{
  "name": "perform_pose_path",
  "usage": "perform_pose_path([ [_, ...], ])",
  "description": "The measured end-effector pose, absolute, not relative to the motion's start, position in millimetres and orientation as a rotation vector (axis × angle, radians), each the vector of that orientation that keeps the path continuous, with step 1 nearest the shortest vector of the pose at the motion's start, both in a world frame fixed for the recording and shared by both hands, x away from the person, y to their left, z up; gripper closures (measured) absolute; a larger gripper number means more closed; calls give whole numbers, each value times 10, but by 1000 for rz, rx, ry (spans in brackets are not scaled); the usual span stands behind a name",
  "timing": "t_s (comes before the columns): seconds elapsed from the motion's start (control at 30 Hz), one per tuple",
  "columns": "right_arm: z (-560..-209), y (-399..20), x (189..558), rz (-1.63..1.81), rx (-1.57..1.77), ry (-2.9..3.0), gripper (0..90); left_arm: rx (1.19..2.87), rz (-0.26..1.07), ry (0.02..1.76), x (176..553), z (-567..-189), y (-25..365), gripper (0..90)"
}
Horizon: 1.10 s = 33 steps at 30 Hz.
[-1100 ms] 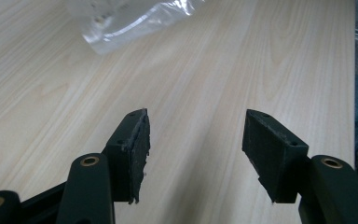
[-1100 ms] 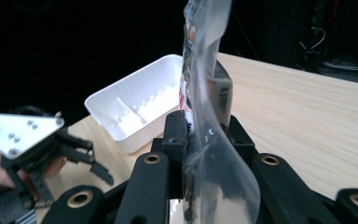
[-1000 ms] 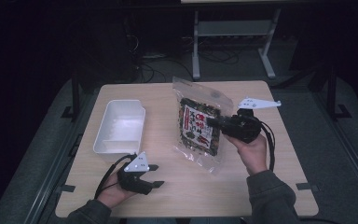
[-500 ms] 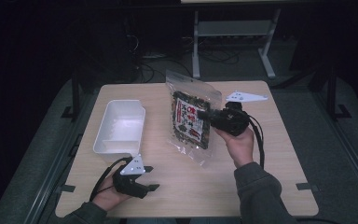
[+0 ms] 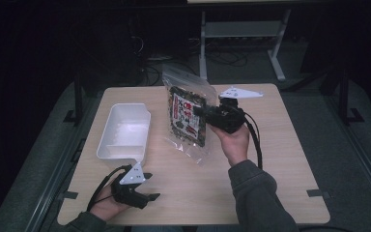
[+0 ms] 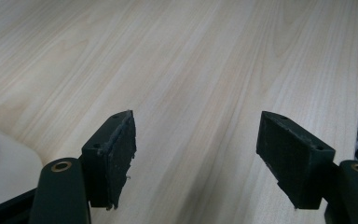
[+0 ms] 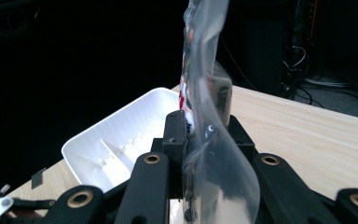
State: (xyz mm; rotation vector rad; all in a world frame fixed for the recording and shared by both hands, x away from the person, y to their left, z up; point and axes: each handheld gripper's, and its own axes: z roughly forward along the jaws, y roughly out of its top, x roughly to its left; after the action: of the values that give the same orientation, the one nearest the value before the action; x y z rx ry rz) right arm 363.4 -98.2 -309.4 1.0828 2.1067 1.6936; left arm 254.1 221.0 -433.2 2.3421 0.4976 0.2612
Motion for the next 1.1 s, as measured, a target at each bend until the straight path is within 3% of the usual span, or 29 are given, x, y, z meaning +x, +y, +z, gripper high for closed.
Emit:
perform_pose_path([
  [1.1, -2896, -183, 3950, 1760, 1027, 2059, 749, 2311, 273, 550, 2491, -4331, 2453, 251],
])
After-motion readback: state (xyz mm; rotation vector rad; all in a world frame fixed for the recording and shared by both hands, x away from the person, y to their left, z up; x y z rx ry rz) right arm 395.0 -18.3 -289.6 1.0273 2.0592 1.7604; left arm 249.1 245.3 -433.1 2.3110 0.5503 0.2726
